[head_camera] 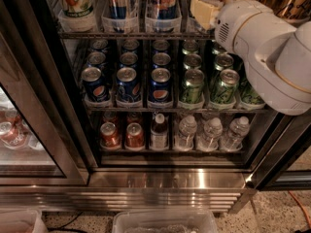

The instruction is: Pick redbull can from top shelf of fridge

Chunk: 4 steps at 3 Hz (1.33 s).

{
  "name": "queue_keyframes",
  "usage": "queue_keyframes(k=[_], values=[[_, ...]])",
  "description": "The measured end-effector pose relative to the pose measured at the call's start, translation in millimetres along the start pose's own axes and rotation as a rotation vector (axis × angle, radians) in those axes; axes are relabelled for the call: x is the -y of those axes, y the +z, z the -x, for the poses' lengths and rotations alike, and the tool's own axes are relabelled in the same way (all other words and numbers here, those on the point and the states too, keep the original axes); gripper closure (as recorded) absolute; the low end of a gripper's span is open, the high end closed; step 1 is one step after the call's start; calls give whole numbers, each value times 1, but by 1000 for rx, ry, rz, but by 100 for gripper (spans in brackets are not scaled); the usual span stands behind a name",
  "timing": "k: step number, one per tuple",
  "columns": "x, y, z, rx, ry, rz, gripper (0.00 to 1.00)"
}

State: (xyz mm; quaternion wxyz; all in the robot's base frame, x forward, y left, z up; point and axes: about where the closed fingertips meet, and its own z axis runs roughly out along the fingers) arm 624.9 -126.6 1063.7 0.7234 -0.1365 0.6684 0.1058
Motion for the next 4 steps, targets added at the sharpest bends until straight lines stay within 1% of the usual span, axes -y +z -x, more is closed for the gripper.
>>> queue_keyframes(k=[2,4], values=[[-4,-2,24,52,-40,19,100],[-8,-7,40,87,-67,34,100]])
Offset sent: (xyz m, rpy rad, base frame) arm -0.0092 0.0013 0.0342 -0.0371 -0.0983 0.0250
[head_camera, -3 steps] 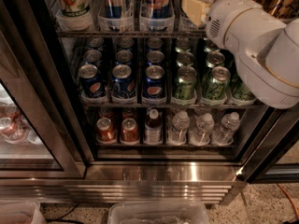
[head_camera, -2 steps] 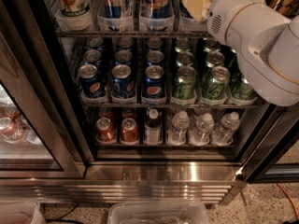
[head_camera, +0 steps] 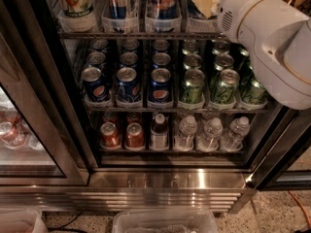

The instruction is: Pick redbull can from top shelf of fridge

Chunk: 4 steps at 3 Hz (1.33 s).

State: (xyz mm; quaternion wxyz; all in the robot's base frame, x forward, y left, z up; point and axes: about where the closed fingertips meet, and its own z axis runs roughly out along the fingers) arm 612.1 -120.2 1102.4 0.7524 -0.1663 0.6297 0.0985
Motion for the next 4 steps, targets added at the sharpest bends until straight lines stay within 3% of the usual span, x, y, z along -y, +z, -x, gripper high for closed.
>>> queue_keyframes(k=[2,4], values=[[-10,-17,10,9,-1,23,100],[-34,-39,6,-27,-3,87,100]])
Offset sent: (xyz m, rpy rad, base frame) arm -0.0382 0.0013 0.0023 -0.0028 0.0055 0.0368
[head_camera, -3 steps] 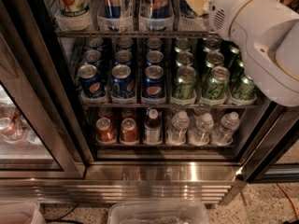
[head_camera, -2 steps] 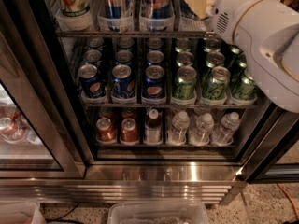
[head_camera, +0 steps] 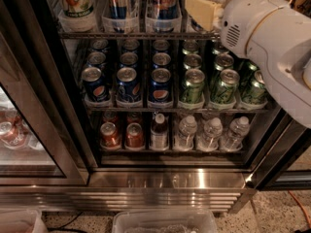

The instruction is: Pick redbull can from top shelf of fridge

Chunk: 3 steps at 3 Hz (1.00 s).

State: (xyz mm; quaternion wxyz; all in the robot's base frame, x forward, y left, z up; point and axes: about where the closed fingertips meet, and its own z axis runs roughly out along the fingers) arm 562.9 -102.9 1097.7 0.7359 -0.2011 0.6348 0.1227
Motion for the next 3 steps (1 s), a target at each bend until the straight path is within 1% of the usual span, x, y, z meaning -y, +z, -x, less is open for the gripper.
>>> queue_keyframes(k=[1,2,3], values=[[-12,-11,-4,-22,-12,43,100],[-25,-23,-17,-74,-20,90,100],[-31,-34,-28,-120,-23,118,100]])
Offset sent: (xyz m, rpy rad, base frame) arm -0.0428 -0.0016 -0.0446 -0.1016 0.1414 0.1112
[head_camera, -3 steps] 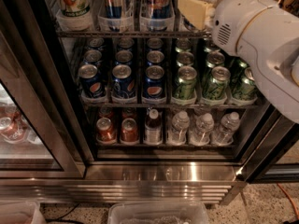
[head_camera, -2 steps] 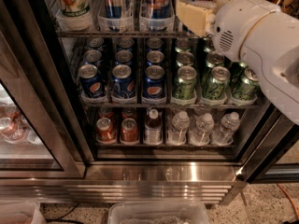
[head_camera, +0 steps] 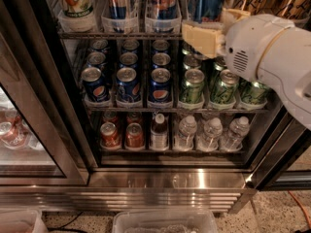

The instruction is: Pick redbull can from top shelf of fridge

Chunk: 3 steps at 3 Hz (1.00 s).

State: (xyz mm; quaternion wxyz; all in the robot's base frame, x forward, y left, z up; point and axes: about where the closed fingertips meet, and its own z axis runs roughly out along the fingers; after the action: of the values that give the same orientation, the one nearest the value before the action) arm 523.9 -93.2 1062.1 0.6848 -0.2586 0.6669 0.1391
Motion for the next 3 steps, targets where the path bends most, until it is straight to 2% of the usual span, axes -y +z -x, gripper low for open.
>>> queue_keyframes(k=[1,2,3], values=[[-6,-16,-14,-65,-15,61,100],[-6,-16,-14,-65,-15,61,100],[-24,-14,-15,-67,-66,149,100]])
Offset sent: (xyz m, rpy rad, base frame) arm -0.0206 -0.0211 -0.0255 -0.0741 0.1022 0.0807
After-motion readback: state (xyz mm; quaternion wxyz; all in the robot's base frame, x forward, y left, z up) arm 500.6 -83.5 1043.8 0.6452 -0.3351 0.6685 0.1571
